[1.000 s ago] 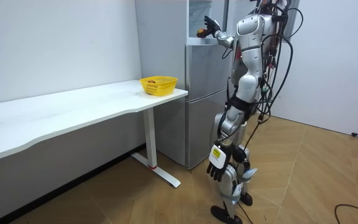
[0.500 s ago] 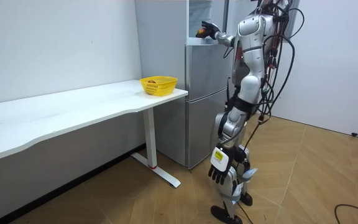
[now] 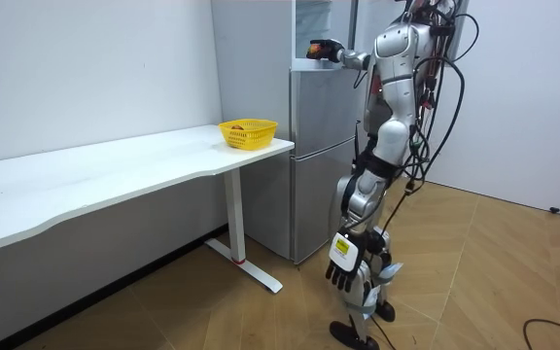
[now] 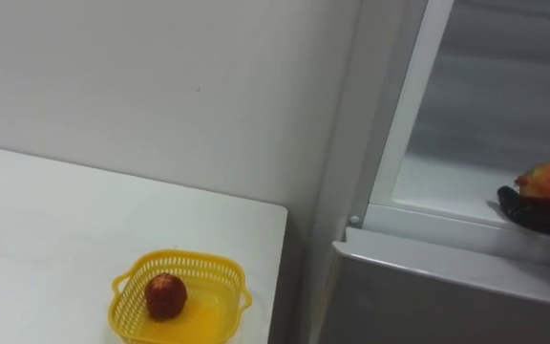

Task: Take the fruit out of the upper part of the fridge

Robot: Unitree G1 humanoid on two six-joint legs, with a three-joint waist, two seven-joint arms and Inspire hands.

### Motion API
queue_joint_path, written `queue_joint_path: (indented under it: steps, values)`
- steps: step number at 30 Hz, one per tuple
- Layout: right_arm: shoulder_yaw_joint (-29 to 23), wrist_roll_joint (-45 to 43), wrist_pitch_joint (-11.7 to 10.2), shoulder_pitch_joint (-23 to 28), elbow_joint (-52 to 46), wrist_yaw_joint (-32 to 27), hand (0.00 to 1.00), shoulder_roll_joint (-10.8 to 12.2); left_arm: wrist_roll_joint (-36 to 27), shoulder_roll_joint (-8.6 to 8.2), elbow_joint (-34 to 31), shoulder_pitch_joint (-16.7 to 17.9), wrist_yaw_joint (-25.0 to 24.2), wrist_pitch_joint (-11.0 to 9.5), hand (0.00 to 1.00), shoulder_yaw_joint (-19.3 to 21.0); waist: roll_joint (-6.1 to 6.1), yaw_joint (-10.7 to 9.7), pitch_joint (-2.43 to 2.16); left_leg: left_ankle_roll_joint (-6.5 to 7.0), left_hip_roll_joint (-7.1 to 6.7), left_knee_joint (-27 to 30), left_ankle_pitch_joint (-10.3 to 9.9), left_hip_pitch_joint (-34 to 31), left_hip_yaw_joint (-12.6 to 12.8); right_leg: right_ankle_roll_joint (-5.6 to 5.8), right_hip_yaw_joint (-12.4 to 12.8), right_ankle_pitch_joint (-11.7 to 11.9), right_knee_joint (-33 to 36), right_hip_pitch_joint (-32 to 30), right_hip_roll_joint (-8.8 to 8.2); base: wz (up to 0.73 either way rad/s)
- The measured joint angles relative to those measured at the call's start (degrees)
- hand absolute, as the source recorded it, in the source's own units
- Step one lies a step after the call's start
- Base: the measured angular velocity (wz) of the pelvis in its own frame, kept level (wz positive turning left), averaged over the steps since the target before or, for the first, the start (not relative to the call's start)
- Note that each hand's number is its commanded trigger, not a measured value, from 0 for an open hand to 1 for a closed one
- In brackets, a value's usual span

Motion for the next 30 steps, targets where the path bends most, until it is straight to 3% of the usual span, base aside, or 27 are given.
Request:
queue_joint_path:
  steps: [9, 22, 29, 30]
  values:
    - [-0.1, -0.6, 0.5, -0.9, 0.8, -0.1, 1.0, -1.7, 0.2, 0.57, 0.0, 0.0, 0.0, 0.5, 0.0, 0.0, 0.32, 0.6, -0.13, -0.02, 0.0, 0.1, 0.0, 0.0, -0.1, 0.0, 0.0, 0.0, -0.1, 0.0, 0.05, 0.0]
    - [1.0, -1.3, 0.9, -1.3, -2.5, 0.9, 1.0, -1.7, -0.1, 0.56, 0.3, -2.2, 0.6, 0.3, 0.0, 0.0, 0.58, 0.6, -0.13, -0.02, 0.05, 0.0, 0.1, -0.1, 0.1, 0.0, 0.0, 0.0, 0.0, 0.0, 0.06, 0.0]
    - [2.5, -3.6, 1.6, 0.0, -12.9, 0.7, 1.0, -1.0, -0.3, 0.39, 0.5, -3.6, 1.7, -0.2, 0.0, -0.2, 1.93, 0.3, 0.41, -0.02, 0.21, -0.3, 0.1, -0.5, 1.6, -0.02, 1.4, 0.0, 0.1, -1.1, 0.21, -0.09]
    - [2.5, -4.0, 1.6, 0.9, -15.0, 0.8, 1.0, -0.7, -0.3, 0.37, 0.5, -3.7, 2.1, -0.2, 0.0, -0.2, 2.1, 0.2, 0.32, -0.01, 0.2, -0.2, 0.1, -0.5, 1.7, -0.02, 1.5, 0.0, 0.1, -1.1, 0.19, -0.08]
